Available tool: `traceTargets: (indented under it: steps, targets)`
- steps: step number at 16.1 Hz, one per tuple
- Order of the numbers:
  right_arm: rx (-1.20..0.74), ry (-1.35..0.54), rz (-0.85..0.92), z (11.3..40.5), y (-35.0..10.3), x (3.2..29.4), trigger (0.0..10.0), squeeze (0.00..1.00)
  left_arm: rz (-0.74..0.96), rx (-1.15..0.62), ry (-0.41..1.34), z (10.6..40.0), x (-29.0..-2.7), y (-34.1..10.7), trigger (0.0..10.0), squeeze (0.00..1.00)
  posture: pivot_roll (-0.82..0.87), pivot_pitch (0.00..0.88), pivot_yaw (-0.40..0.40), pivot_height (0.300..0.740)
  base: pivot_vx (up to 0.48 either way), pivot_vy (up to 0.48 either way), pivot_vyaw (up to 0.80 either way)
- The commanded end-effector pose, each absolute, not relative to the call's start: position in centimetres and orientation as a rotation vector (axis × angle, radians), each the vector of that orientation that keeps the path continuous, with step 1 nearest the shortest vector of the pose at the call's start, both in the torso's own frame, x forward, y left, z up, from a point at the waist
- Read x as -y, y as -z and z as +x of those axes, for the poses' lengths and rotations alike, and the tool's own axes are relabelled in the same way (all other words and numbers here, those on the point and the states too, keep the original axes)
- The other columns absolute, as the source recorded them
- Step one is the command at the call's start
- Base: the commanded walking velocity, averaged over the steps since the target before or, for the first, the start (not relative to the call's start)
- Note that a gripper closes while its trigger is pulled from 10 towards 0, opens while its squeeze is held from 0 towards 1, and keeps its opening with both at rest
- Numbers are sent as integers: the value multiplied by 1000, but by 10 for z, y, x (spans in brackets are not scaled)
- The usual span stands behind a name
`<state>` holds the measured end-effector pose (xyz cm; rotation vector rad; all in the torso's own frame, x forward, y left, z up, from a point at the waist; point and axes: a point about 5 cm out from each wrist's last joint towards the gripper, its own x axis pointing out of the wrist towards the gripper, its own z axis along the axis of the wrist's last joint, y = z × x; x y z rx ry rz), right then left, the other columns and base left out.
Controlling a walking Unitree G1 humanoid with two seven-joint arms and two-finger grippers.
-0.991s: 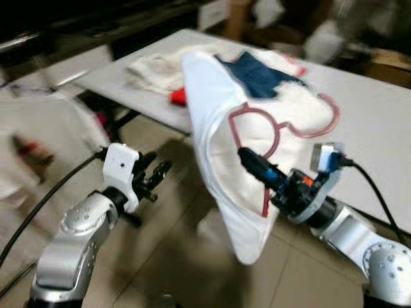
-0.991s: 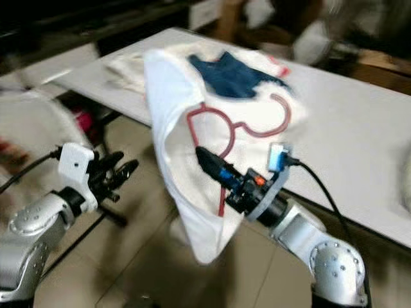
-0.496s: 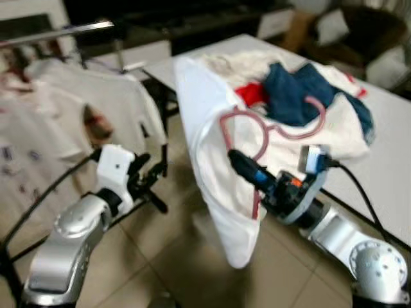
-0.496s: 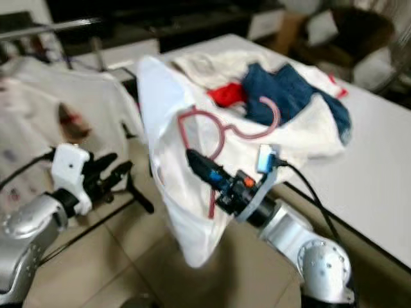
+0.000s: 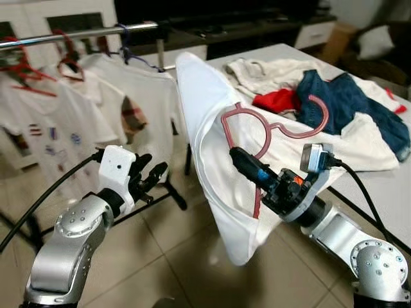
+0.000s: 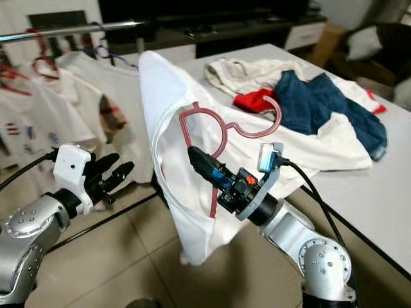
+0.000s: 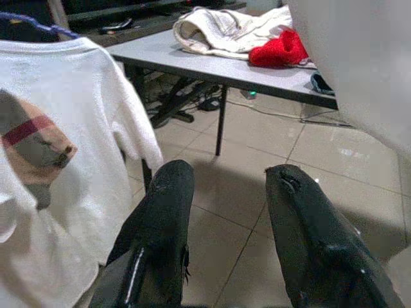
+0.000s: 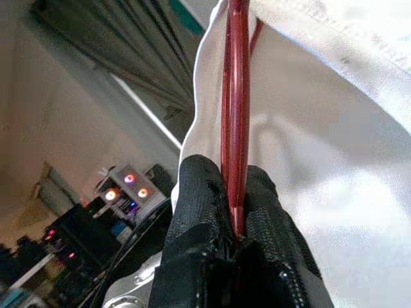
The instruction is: Hang hanger
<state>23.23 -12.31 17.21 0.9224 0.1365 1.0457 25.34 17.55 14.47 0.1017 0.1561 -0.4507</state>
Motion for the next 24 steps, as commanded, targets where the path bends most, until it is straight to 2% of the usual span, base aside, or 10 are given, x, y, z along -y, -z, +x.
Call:
traceTargets:
  steps: [1,17,24]
  targets:
    - [-107,-1063,916,235,-177,124,10000,0,113,-144,455,253,-173,-147,10000,0,46,0,-58,740,0,0,600]
    - [-79,-1048,915,240,-179,123,10000,0,130,-149,472,256,-171,-146,10000,0,41,0,-44,740,0,0,593]
    - [-48,-953,879,251,-179,129,10000,0,138,-142,473,259,-170,-146,10000,0,38,0,-40,740,0,0,591]
